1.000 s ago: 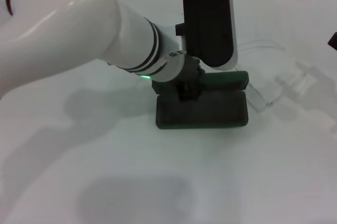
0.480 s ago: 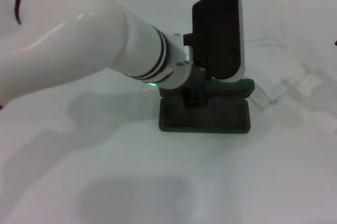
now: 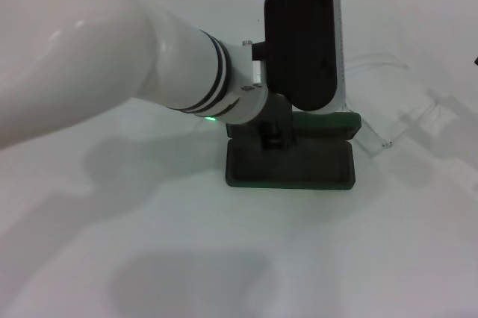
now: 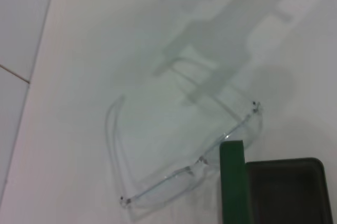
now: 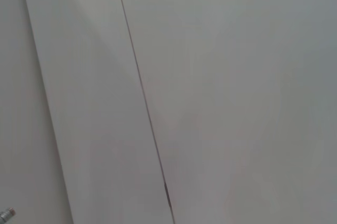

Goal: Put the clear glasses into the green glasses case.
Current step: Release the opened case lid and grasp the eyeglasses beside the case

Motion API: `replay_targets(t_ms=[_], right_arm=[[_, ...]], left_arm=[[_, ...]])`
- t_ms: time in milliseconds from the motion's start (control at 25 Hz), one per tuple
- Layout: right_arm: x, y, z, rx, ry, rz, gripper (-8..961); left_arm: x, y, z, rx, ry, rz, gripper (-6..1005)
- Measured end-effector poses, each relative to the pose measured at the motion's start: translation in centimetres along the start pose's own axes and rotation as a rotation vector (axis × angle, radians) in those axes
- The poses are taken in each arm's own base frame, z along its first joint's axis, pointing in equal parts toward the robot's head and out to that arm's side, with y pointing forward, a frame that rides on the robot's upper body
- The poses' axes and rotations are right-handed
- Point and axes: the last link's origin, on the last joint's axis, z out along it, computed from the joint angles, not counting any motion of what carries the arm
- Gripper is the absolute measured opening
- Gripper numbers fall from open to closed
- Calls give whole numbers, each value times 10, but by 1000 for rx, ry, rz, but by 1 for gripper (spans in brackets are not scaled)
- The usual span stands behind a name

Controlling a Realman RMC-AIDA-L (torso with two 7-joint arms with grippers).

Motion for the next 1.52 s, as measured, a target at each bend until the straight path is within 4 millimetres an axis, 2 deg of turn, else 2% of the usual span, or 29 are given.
replay_targets(t_ms=[120,240,520,640,720,800,920,1040,1200,1360,1520], right_arm=[[-1,1,3,-18,7,39,683],[-9,3,5,-67,6,68,682],[-69,10,14,-261,144,96,681],[-94,4,21,-215,227,101,661],[-110,-10,27,-110,335,151,648],[-126,-24,36,-8,456,198,638],[-144,-33,57,19,609,219,622],[-148,-34,67,37,703,213,552],[-153,-36,85,77,814,203,458],[-152,-32,117,123,948,187,465],[-144,-15,148,107,1095,157,466]], left_arm=[[1,-2,-11,16,19,-18,440],[3,-8,-31,51,81,-72,439],[-4,-18,-107,114,407,-275,436],[-19,-15,-134,135,553,-339,435],[-32,-11,-146,155,624,-386,434],[-45,-5,-151,169,659,-440,433],[-63,14,-153,175,689,-505,431],[-68,27,-147,152,721,-500,430],[-74,32,-137,128,749,-513,430],[-89,35,-131,137,792,-544,430],[-102,38,-128,144,857,-554,430]])
